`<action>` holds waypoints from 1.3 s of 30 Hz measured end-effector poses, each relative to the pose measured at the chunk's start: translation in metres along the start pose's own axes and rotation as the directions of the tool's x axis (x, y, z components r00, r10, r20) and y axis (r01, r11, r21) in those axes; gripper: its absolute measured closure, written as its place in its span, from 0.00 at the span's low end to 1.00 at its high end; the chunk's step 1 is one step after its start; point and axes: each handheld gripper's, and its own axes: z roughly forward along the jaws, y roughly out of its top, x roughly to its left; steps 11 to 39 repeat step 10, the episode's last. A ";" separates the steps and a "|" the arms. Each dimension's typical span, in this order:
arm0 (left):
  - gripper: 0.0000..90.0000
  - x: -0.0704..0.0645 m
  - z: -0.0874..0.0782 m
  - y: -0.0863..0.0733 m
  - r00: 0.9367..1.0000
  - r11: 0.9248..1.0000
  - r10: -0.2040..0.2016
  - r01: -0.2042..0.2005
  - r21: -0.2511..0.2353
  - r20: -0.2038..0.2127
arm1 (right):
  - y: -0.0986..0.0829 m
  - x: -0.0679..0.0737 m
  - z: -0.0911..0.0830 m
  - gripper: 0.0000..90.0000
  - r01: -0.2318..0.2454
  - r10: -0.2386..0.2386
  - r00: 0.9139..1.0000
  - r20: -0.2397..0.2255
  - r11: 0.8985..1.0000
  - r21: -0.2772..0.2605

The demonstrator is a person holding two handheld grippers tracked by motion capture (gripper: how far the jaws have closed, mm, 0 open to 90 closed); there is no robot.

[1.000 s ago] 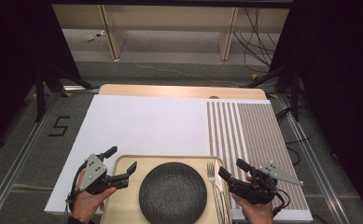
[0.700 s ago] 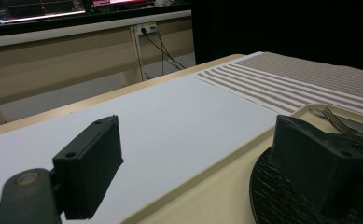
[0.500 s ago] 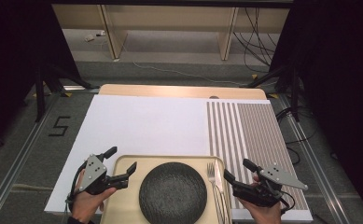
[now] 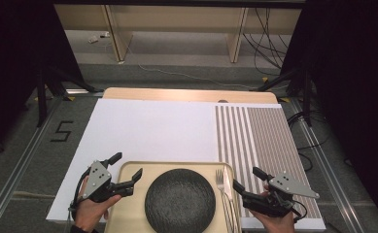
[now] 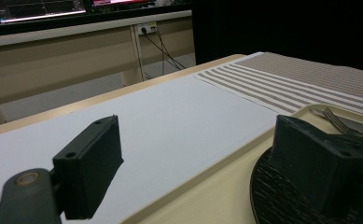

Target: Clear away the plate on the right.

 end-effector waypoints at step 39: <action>0.18 0.000 0.000 0.000 1.000 1.000 0.002 -0.002 -0.003 0.000 | 0.002 -0.002 -0.001 0.20 0.008 -0.007 1.000 0.020 1.000 -0.027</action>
